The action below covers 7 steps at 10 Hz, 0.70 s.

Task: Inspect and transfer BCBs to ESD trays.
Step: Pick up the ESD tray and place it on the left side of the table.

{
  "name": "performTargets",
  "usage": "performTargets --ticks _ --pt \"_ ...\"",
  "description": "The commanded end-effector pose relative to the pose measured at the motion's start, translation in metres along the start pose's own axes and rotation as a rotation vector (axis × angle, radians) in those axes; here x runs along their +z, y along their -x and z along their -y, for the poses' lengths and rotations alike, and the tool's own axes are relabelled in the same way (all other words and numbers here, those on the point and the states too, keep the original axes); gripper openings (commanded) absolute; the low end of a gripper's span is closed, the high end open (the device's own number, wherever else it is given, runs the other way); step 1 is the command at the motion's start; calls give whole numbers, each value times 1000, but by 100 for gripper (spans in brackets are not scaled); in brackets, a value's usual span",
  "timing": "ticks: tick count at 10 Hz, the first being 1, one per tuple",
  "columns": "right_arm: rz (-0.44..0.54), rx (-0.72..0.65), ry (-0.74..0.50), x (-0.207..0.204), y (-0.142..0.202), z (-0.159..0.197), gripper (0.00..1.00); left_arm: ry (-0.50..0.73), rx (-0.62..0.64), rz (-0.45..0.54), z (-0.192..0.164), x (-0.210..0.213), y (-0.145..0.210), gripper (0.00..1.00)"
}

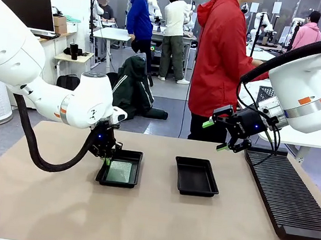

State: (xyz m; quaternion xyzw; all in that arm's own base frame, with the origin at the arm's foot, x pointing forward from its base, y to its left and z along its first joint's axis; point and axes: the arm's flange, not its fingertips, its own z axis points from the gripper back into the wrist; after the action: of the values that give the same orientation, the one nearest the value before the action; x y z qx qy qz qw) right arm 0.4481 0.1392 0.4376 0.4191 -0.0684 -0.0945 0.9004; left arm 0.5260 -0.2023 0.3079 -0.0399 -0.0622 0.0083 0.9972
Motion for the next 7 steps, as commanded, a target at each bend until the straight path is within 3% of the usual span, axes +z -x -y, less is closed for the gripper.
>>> performTargets --ticks 1,7 --pt "0 -1 2 1 -1 -1 100 14 17 -12 -4 -1 -3 0" --pt "0 -1 2 1 -1 -1 100 6 11 -1 -1 0 -1 0"
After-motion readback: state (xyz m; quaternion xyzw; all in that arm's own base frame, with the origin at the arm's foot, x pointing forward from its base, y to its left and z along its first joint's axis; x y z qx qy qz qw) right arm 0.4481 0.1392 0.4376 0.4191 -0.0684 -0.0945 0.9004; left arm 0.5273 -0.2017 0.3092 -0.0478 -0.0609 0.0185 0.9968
